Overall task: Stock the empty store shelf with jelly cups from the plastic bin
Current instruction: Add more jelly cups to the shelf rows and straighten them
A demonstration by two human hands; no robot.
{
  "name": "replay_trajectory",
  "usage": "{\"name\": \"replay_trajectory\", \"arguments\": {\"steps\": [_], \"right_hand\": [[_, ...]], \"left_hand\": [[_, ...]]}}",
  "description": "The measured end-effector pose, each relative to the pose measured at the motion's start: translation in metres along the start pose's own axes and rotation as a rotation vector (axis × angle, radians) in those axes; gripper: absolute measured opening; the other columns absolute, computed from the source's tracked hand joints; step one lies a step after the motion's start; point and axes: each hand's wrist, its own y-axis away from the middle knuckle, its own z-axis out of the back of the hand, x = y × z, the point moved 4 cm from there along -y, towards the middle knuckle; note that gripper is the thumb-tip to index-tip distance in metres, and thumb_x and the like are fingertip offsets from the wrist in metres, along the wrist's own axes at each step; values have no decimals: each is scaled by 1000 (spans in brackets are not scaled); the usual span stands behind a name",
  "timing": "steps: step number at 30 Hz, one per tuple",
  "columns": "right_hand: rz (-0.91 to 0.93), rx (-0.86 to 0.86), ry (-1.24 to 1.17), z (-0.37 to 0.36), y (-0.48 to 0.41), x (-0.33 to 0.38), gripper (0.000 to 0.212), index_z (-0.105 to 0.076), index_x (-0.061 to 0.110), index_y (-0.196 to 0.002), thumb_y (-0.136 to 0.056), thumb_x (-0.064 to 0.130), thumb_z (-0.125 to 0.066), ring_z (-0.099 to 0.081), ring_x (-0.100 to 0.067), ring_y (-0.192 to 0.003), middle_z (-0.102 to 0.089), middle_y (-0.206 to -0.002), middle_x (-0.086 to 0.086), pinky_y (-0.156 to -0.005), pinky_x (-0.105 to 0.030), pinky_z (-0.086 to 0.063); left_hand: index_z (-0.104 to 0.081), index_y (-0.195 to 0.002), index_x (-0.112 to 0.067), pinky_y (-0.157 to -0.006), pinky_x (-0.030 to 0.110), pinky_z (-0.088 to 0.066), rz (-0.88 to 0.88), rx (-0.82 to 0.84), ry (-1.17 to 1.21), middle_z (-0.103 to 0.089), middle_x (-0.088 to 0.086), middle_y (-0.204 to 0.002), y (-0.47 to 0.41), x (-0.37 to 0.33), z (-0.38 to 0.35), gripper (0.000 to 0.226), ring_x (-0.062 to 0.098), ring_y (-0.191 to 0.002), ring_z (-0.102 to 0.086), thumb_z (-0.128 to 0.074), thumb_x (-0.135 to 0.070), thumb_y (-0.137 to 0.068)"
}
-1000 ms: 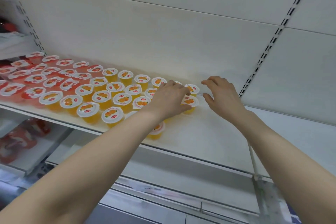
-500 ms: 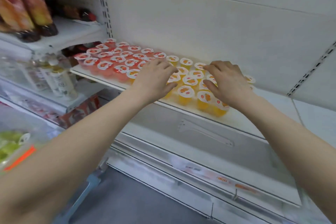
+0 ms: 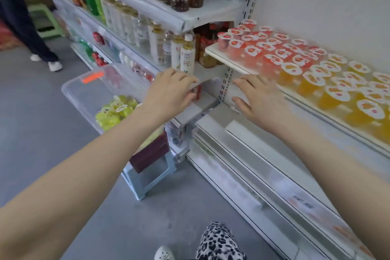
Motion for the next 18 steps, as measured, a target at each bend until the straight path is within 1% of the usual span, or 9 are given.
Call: {"name": "replay_trajectory", "arguments": {"steps": [3,7,11,15,18], "right_hand": [[96,58,-60,-32,-31,46,44,-56,11,-131,-92,31,-58,-53,-34,-116,-59,-127,-10,-95,-44,-39],[226,108,-129,-77,-72,97,43,-58,10,-129,-91,29,-61,-54,-33,-113,-60,-124,-10,-93,-43,-41],[340,170,-217,-127,-117,137,43,-59,8,-129,-90,26,-63,-55,-34,-113,-61,-122,-12,-95,-44,-40],[429,274,-311,-181,-164,168,44,-58,9,-130,-90,26,-63,-55,-34,-114,-61,-122,-12,-97,-45,-42],[480,371,-353,-225,-197,185,47,-54,13,-134,-90,28,-62,-52,-31,-117,-58,-126,-8,-100,-42,-41]], "left_hand": [[-59,-125,-19,-96,42,-39,127,55,-24,-62,2,-122,39,55,-11,40,30,-112,-51,-55,-39,-92],[-56,-130,-21,-99,42,-37,330,135,-26,-59,0,-130,89,123,-31,41,28,-118,-48,-53,-40,-93],[-60,-127,-21,-97,41,-40,530,170,-11,-62,1,-125,130,176,-48,39,29,-116,-49,-58,-36,-91],[-60,-126,-21,-97,39,-39,681,186,21,-63,1,-123,141,220,-70,36,29,-115,-49,-60,-32,-92],[-61,-126,-20,-99,38,-40,732,203,51,-63,2,-121,133,248,-91,36,29,-114,-49,-61,-30,-91]]}}
